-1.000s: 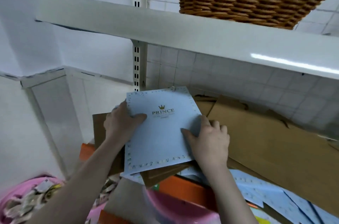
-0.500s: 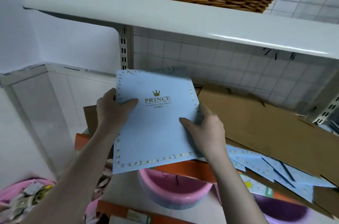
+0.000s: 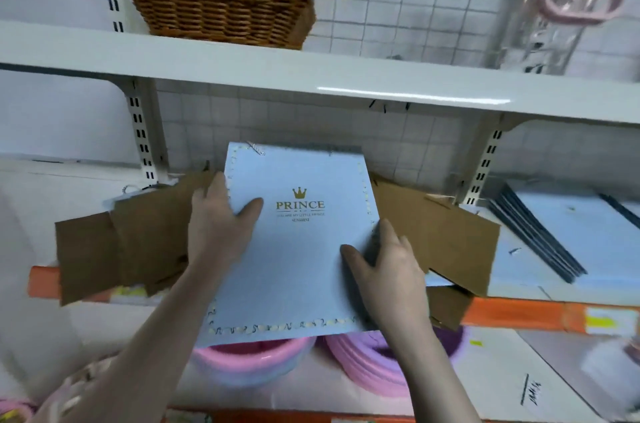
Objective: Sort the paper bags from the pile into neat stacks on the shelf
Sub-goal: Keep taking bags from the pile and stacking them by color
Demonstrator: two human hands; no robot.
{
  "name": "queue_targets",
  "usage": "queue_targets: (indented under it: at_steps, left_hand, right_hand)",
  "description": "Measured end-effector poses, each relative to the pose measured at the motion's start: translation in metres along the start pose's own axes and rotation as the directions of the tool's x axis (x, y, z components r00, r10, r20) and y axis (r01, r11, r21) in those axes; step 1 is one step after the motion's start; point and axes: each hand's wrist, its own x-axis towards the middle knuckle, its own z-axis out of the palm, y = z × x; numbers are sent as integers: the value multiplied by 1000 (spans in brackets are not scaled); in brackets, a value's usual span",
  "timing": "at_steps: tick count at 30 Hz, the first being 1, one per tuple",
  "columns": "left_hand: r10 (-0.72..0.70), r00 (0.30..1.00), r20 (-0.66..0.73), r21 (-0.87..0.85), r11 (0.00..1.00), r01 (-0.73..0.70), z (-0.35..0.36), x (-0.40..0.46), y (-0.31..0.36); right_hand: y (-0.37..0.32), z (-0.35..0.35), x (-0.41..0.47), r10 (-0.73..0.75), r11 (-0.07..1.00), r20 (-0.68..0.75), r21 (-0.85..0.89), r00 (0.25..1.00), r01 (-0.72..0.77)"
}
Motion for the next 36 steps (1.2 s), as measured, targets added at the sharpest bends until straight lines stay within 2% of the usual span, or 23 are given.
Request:
queue_targets:
  at_steps: [5,9,15,25,31,36]
  left_hand:
    - [7,992,125,-8,1000,-6,88,-68,65]
    - [65,976,206,-24,998,-61,158,-119,114]
    - [136,944,301,-43,991,-129,239,-173,171]
    - [138,911,388,-2,989,-148,350,-168,210]
    - [163,904,396,9,983,-181,424,-138,229]
    - [131,888,441,64,982,-177,466,-123,234]
  right_hand:
    - [85,-89,-19,71,994,-91,-73,993,-77]
    - [154,-158,-34,157,977,-153,-120,976,-176]
    - [232,-228,-44,233,951,-209,-155,950,-268]
    - [315,-258,12,276,926,-281,-177,919,-333]
    - [354,-268,83,251,882,-278,-329,927,-338]
    - [382,-272,129,234,868,-278,-371,932,-329]
